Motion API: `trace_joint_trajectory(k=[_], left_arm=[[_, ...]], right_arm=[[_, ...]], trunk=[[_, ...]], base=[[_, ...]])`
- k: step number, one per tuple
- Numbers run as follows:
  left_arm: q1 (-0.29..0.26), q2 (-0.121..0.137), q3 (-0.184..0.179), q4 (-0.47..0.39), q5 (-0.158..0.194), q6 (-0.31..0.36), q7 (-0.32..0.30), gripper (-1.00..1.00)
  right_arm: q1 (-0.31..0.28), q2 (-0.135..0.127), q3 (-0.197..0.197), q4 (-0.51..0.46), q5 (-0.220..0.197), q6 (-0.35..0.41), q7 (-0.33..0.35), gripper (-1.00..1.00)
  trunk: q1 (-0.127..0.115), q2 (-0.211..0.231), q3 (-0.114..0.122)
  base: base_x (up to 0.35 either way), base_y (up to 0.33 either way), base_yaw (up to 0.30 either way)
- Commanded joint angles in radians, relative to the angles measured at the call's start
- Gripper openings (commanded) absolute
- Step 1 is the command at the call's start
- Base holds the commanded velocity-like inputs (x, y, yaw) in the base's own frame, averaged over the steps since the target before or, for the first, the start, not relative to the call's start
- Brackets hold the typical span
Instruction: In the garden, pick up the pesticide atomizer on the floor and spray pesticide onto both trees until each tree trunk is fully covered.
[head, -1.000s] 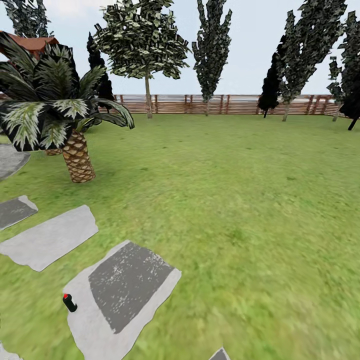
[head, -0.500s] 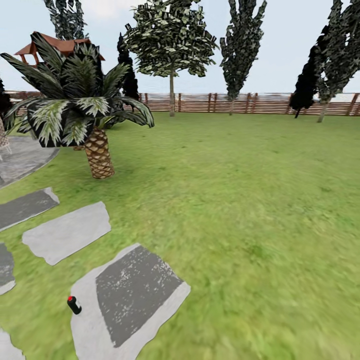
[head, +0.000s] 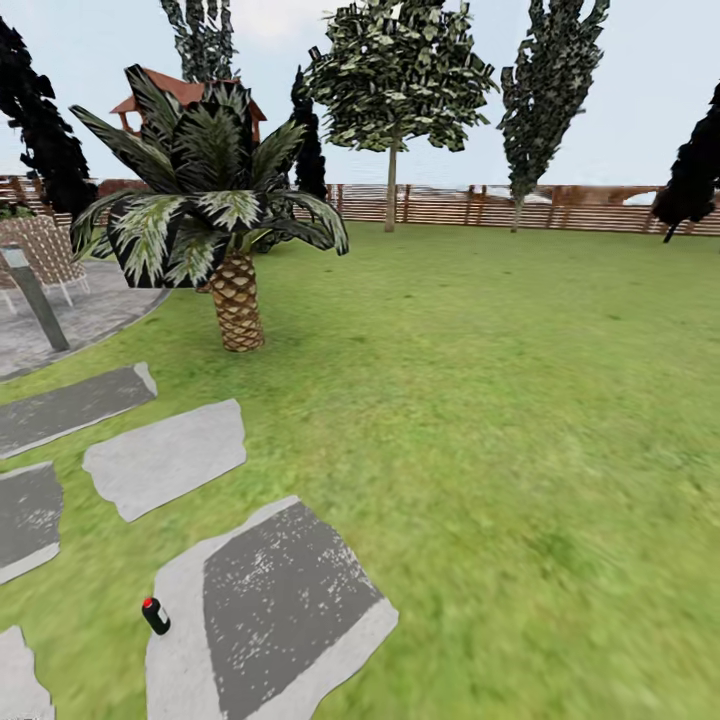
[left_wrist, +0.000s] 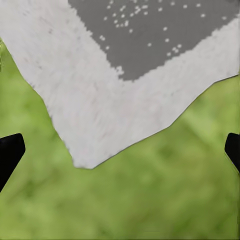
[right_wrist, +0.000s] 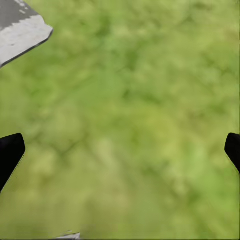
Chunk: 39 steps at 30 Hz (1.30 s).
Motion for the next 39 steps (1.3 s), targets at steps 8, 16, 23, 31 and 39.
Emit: trace_joint_trajectory(k=[8, 16, 23, 31, 39], left_arm=[[0.000, 0.000, 0.000, 0.000, 0.001, 0.000, 0.000, 1.00], [0.000, 0.000, 0.000, 0.000, 0.001, 0.000, 0.000, 1.00], [0.000, 0.000, 0.000, 0.000, 0.001, 0.000, 0.000, 1.00], [0.000, 0.000, 0.000, 0.000, 0.001, 0.000, 0.000, 1.00], [0.000, 0.000, 0.000, 0.000, 0.001, 0.000, 0.000, 1.00]], right_arm=[[0.000, 0.000, 0.000, 0.000, 0.000, 0.000, 0.000, 1.00], [0.000, 0.000, 0.001, 0.000, 0.000, 0.000, 0.000, 1.00], [0.000, 0.000, 0.001, 0.000, 0.000, 0.000, 0.000, 1.00], [0.000, 0.000, 0.001, 0.000, 0.000, 0.000, 0.000, 1.00], [0.000, 0.000, 0.000, 0.000, 0.000, 0.000, 0.000, 1.00]], trunk=[[0.000, 0.000, 0.000], [0.000, 0.000, 0.000], [0.000, 0.000, 0.000], [0.000, 0.000, 0.000], [0.000, 0.000, 0.000]], base=[[0.142, -0.089, 0.277], [0.059, -0.042, 0.277], [0.161, -0.202, 0.277], [0.172, -0.227, 0.277], [0.189, -0.227, 0.277]])
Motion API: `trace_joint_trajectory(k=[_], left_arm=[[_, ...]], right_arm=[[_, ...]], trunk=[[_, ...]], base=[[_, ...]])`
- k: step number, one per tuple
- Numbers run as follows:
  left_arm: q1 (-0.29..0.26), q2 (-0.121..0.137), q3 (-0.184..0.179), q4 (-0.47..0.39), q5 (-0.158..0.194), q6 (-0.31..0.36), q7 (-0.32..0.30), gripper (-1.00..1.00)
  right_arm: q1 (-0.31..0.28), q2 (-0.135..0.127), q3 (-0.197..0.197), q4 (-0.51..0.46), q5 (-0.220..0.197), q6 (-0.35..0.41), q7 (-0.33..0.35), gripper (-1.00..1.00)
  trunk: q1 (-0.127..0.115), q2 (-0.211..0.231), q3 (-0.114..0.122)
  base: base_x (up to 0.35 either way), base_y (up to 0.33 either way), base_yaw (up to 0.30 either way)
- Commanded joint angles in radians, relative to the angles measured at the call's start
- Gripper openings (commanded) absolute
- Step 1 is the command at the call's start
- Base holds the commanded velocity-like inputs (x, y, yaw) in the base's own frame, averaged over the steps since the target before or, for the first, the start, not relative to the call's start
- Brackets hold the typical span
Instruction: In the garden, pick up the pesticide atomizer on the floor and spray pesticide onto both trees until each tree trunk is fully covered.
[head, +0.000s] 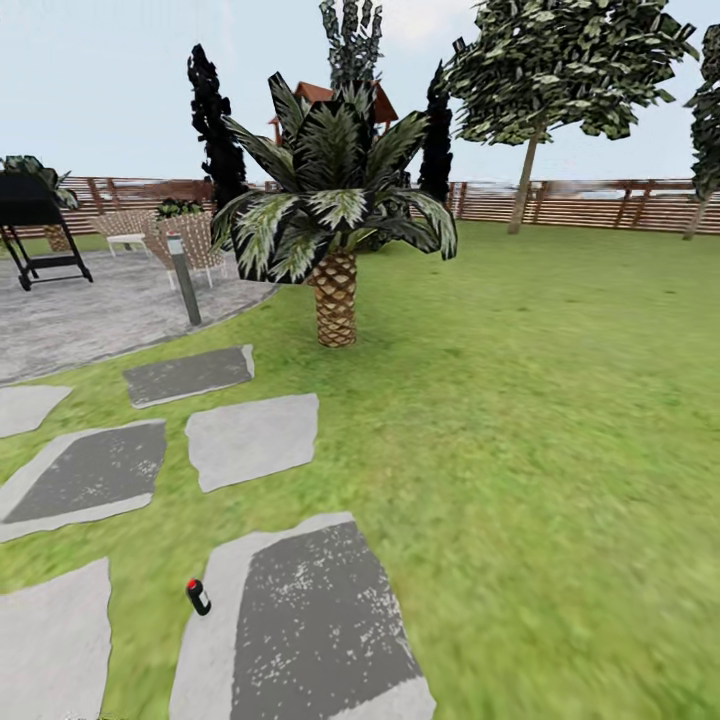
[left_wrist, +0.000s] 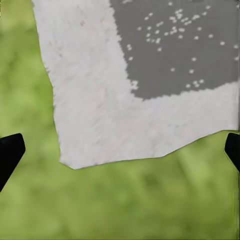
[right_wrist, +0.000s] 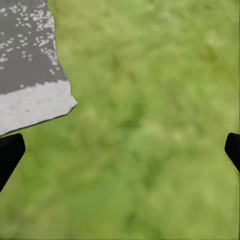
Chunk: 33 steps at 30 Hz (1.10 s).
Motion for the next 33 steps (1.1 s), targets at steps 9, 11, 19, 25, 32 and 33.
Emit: trace_joint_trajectory(k=[9, 11, 19, 25, 32, 33], left_arm=[[0.000, 0.000, 0.000, 0.000, -0.001, 0.000, 0.000, 1.00], [0.000, 0.000, 0.000, 0.000, 0.000, 0.000, 0.000, 1.00], [0.000, 0.000, 0.000, 0.000, -0.001, 0.000, 0.000, 1.00], [0.000, -0.001, -0.001, 0.000, -0.002, 0.000, 0.000, 1.00], [0.000, -0.002, 0.000, 0.000, -0.002, 0.000, 0.000, 1.00], [0.000, -0.002, 0.000, 0.000, -0.002, 0.000, 0.000, 1.00]], right_arm=[[0.000, 0.000, 0.000, 0.000, 0.000, 0.000, 0.000, 1.00], [0.000, 0.000, 0.000, 0.000, 0.000, 0.000, 0.000, 1.00], [0.000, 0.001, 0.001, 0.000, 0.000, 0.000, 0.000, 1.00], [0.000, 0.001, 0.001, 0.000, 0.000, 0.000, 0.000, 1.00], [0.000, 0.001, 0.000, 0.000, 0.000, 0.000, 0.000, 1.00], [0.000, 0.001, 0.001, 0.000, 0.000, 0.000, 0.000, 1.00]], trunk=[[0.000, 0.000, 0.000], [0.000, 0.000, 0.000], [0.000, 0.000, 0.000], [0.000, 0.000, 0.000], [0.000, 0.000, 0.000], [0.000, 0.000, 0.000]], base=[[0.149, -0.127, 0.277], [0.030, -0.015, 0.277], [0.003, -0.001, 0.277], [0.000, 0.000, 0.277], [0.006, 0.000, 0.277], [0.053, 0.000, 0.277]])
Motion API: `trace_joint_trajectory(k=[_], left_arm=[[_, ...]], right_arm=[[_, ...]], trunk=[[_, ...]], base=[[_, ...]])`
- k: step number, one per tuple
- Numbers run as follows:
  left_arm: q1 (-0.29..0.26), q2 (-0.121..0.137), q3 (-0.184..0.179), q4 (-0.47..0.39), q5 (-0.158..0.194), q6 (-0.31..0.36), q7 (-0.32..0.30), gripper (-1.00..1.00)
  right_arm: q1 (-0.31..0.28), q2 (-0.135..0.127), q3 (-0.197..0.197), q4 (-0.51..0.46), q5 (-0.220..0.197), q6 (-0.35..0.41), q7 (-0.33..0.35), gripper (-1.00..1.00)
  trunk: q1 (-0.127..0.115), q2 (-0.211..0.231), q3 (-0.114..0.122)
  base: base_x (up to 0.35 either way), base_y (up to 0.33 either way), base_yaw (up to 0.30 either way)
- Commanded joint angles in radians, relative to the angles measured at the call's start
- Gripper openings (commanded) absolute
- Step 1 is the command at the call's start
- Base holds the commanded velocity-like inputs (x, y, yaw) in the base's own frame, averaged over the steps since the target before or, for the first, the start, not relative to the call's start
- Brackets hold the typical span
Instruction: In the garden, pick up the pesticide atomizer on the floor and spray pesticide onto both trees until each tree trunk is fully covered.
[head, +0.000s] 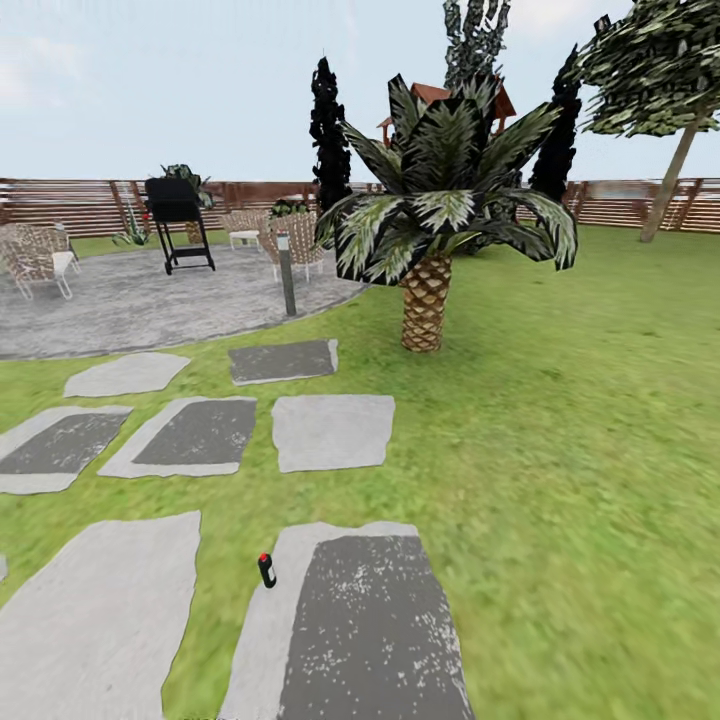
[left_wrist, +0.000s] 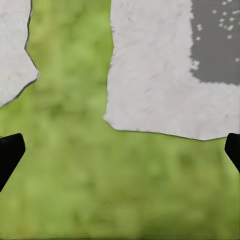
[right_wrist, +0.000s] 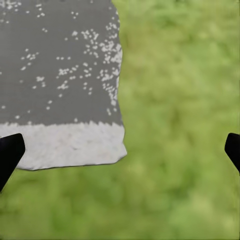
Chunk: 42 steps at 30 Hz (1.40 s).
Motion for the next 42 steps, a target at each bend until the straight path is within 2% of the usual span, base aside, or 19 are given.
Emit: trace_joint_trajectory(k=[1, 31, 42], left_arm=[[0.000, 0.000, 0.000, 0.000, 0.000, 0.000, 0.000, 1.00], [0.000, 0.000, 0.000, -0.001, 0.002, 0.000, 0.000, 1.00], [0.000, 0.000, 0.000, -0.001, 0.002, 0.000, 0.000, 1.00]], right_arm=[[0.000, 0.000, 0.000, 0.000, 0.000, 0.000, 0.000, 1.00], [0.000, 0.000, 0.000, 0.000, 0.000, 0.000, 0.000, 1.00], [0.000, 0.000, 0.001, 0.000, 0.000, 0.000, 0.000, 1.00]], trunk=[[0.000, 0.000, 0.000], [0.000, 0.000, 0.000], [0.000, 0.000, 0.000]], base=[[0.085, -0.016, 0.277], [0.221, -0.151, 0.277], [0.033, -0.019, 0.277]])
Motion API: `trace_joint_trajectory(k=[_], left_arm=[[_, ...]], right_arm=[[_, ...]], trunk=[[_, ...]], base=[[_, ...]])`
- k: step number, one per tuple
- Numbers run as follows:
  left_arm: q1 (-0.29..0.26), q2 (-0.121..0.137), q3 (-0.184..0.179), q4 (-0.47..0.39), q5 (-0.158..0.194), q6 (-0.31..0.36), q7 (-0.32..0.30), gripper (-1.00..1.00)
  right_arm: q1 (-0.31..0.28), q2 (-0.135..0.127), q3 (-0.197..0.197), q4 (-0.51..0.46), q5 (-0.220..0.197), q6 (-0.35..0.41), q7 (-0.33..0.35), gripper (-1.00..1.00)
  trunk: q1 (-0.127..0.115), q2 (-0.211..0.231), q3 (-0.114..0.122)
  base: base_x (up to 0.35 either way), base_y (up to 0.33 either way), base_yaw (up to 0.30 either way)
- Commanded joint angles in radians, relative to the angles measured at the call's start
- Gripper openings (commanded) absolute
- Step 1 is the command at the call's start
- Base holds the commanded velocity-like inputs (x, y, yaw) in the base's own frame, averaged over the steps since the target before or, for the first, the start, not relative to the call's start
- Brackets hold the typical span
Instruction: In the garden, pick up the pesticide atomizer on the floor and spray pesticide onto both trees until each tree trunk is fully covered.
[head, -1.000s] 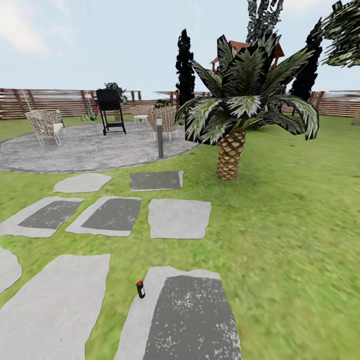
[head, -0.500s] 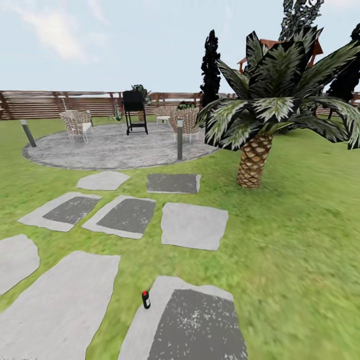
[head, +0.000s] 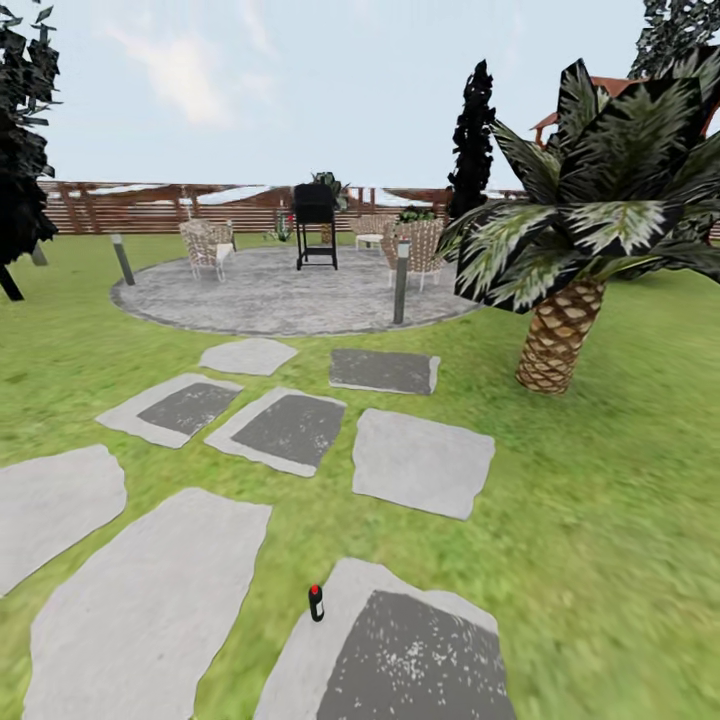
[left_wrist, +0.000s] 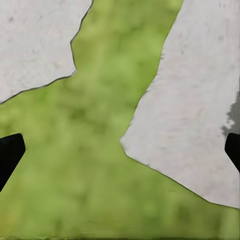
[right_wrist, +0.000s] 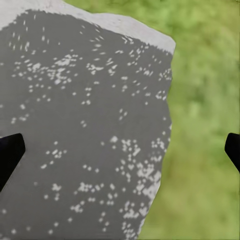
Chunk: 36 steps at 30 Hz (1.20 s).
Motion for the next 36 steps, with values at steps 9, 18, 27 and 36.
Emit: trace_joint_trajectory(k=[9, 18, 27, 36], left_arm=[[0.000, -0.001, -0.002, 0.001, -0.002, 0.000, 0.000, 1.00], [0.000, -0.002, -0.002, 0.001, 0.003, 0.000, -0.002, 1.00], [-0.181, -0.017, -0.003, -0.058, 0.004, 0.045, -0.001, 1.00], [-0.287, -0.014, -0.004, -0.073, 0.005, 0.124, -0.002, 1.00]], right_arm=[[0.000, -0.002, -0.001, 0.000, 0.001, 0.000, 0.004, 1.00], [0.000, 0.005, 0.000, -0.003, 0.000, 0.000, 0.003, 1.00], [0.000, 0.006, -0.001, 0.000, 0.000, 0.000, 0.003, 1.00], [-0.001, -0.001, -0.008, -0.016, -0.003, 0.000, -0.003, 1.00]], trunk=[[0.000, 0.000, 0.000], [0.000, 0.000, 0.000], [0.000, 0.000, 0.000], [0.000, 0.000, 0.000]], base=[[0.000, 0.000, 0.096], [0.000, 0.000, 0.002], [0.000, 0.000, 0.000], [0.000, 0.000, 0.000]])
